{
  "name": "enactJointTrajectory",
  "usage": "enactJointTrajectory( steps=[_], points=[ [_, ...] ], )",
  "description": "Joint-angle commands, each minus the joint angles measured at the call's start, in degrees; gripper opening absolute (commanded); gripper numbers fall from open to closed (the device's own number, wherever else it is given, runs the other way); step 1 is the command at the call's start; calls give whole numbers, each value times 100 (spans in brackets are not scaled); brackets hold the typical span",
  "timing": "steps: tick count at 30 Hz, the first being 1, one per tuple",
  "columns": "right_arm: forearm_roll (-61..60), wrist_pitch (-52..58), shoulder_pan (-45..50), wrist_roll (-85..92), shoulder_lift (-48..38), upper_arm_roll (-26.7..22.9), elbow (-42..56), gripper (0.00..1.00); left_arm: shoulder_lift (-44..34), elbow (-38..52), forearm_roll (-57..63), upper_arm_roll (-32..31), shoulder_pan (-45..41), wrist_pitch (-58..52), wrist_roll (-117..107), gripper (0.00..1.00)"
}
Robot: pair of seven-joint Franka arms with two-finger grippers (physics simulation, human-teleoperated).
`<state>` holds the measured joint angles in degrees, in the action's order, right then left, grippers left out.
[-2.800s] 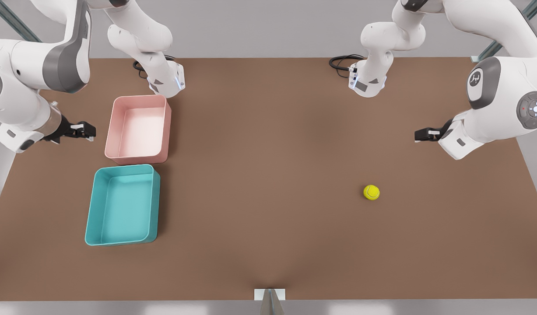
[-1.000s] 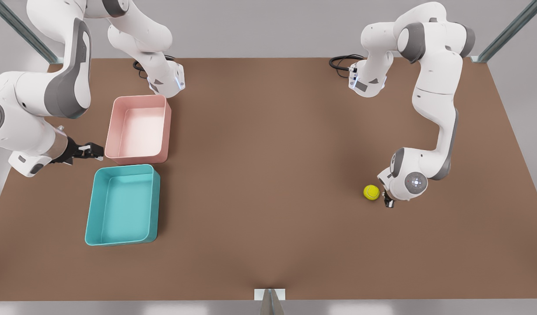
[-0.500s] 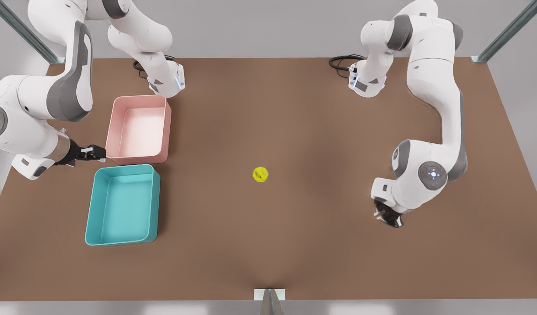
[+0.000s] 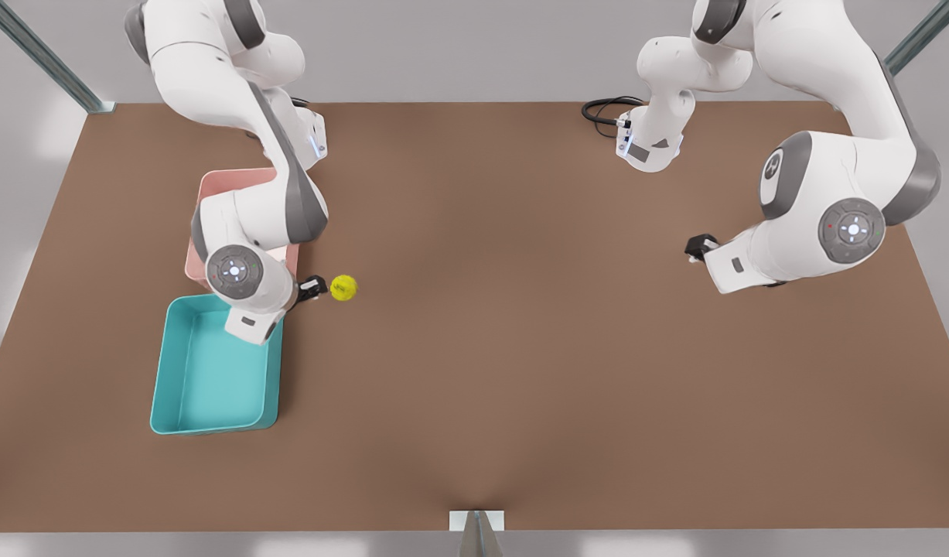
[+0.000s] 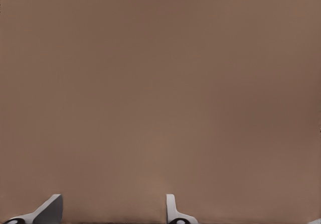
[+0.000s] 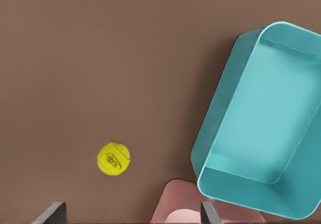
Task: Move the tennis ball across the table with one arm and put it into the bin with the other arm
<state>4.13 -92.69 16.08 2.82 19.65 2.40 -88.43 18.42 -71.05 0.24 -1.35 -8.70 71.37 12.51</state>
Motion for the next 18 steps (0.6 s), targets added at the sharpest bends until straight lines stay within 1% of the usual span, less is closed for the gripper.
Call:
enactJointTrajectory(
  steps=[1,2,6,8,11,12,14,16,18],
  points=[
    [35,-1216,-17,-1618,-348,-2,-755,100,-6,3,-6,-6,0,-317,-3150,100],
    [26,-1304,-43,-1618,-375,-11,-860,100,-6,3,-6,-6,0,-308,-3150,100],
    [-44,-2262,-114,-1653,-305,-38,-1476,100,38,3,3,3,18,-299,-3150,100],
    [-35,-2596,114,-2426,3,6,-1502,100,38,3,38,3,18,-168,-3167,100],
    [-70,-2666,133,-2549,250,6,-1476,100,38,38,82,29,35,-62,-3405,100],
    [-132,-2631,141,-2558,127,15,-1598,100,30,38,73,29,35,-62,-3405,100],
    [-220,-2745,89,-2558,-190,6,-2222,100,30,30,73,29,35,-53,-3405,100],
    [-229,-3299,71,-2558,-427,6,-2829,100,38,29,64,29,88,44,-3396,100],
    [-237,-3537,88,-2549,-559,6,-3189,100,30,21,64,29,88,44,-3396,100]
  ],
)
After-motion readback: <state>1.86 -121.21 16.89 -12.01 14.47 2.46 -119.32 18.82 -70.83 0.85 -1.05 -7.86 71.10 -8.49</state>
